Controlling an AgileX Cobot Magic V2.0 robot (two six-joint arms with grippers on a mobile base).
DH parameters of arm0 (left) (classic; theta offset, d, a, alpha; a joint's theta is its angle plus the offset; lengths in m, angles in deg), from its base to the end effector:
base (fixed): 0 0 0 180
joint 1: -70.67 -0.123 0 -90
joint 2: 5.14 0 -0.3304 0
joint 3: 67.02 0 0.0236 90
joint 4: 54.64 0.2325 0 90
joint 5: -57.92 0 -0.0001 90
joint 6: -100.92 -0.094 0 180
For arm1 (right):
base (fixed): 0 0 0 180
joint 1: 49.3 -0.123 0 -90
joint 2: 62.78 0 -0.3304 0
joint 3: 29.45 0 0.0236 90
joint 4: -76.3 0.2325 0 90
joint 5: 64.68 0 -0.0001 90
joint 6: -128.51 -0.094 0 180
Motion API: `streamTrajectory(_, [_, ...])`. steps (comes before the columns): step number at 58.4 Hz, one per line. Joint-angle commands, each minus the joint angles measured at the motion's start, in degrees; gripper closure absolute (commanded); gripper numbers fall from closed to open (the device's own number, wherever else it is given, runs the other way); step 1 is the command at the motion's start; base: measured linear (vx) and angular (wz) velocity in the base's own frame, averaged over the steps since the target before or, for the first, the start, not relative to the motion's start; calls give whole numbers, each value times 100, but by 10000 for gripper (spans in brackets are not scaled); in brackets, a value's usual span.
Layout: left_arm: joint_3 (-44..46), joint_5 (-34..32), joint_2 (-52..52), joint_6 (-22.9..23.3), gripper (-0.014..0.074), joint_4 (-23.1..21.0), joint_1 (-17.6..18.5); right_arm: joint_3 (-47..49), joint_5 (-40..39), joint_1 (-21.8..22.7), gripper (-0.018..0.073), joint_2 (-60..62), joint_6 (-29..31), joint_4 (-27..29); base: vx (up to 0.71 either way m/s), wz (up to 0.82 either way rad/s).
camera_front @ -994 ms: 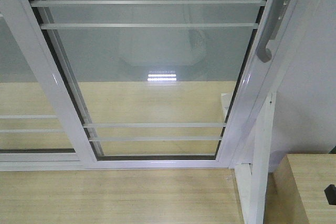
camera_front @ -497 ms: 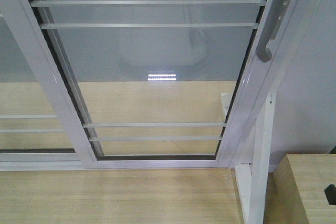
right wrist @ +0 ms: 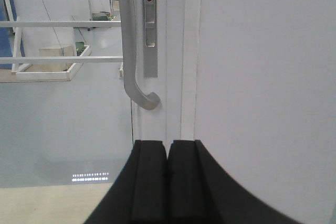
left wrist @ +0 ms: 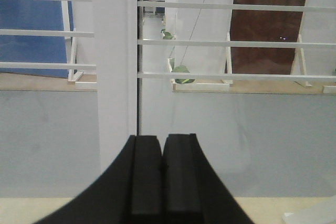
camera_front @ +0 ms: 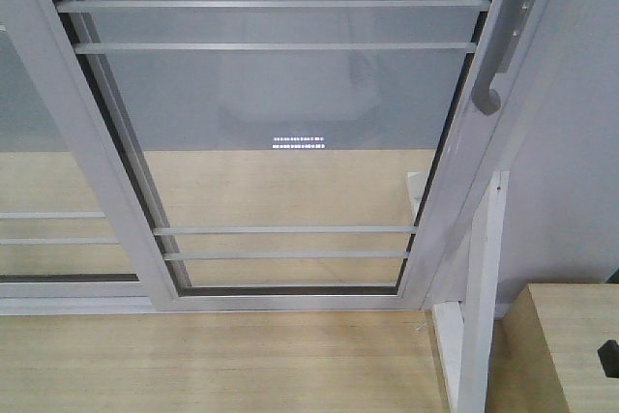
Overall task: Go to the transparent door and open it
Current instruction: 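Position the open right gripper around the silver handle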
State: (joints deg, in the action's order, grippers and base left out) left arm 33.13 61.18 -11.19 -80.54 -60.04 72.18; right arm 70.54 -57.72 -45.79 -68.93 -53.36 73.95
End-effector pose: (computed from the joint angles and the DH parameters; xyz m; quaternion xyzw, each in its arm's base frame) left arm -0.0044 -0.0004 0.1993 -0.0129 0.7017 -0.0357 0.7115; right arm -0.0043 -0.0002 0.1923 0.0210 0.7258 -0.0256 0.6872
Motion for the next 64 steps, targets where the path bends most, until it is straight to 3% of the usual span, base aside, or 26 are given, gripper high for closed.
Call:
streamTrajectory(1, [-170, -602, 66, 46, 602, -17, 23, -69, -643, 32, 567, 80, 35, -17, 0, 0])
streamTrajectory(22, [-98, -1209, 66, 52, 602, -17, 23, -18, -2510, 32, 567, 80, 1, 40, 0, 0])
streamTrajectory(32, [448, -1427, 66, 52, 602, -17, 23, 631, -1992, 32, 567, 80, -137, 31, 0, 0])
streamTrajectory(43, [1494, -1275, -128, 39, 602, -12, 23, 2029, -1215, 32, 564, -318, 70, -48, 0, 0])
streamTrajectory(55, [2792, -1271, -1395, -5, 602, -12, 23, 3410, -1061, 32, 564, -1614, 87, -123, 0, 0])
streamTrajectory(64, [3387, -1315, -2544, -5, 602, -12, 23, 3881, -1115, 32, 564, -2705, 87, -123, 0, 0])
